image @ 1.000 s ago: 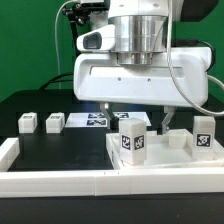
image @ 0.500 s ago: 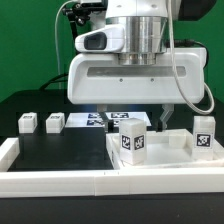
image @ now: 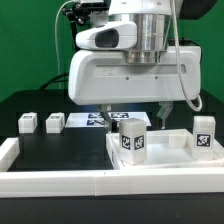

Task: Assemble square table

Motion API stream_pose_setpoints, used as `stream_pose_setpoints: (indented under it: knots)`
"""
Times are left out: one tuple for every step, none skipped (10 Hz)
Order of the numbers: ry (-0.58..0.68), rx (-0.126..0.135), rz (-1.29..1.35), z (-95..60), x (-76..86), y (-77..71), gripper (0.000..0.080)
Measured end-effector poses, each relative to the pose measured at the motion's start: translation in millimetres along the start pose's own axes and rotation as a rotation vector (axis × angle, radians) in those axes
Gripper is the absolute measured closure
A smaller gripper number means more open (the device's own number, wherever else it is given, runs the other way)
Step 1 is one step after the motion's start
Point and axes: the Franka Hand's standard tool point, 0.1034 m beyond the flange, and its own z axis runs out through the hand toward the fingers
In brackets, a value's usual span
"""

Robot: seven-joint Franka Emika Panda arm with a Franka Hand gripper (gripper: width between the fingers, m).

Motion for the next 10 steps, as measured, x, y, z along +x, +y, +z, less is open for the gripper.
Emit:
stream_pose_setpoints:
  knots:
    - [-0.001,-0.002,-0.043,-0.1,-0.2,0.8,0.015]
    - [0.0,-0.003,-0.076,-0.1,-0.4,2.0,0.0162]
    - [0.0,-0.003,-0.073,0.2,-0.7,2.0,0.0162]
    - [0.0,-0.003,-0.072,0.2,-0.8,2.0,0.033]
    - [0.0,-0.003,-0.072,0.2,-0.8,2.1,0.051]
    - [0.0,-0.002,-0.063,0.1,-0.8,2.0,0.051]
    - [0.0,-0.002,-0.045,0.2,-0.8,2.0,0.0508]
    - [0.0,-0.002,-0.045,0.2,-0.8,2.0,0.0508]
    - [0.0,-0.001,-0.006,0.2,-0.8,1.9,0.0508]
    - [0.001,0.0,0.074,0.3,-0.9,1.8,0.0508]
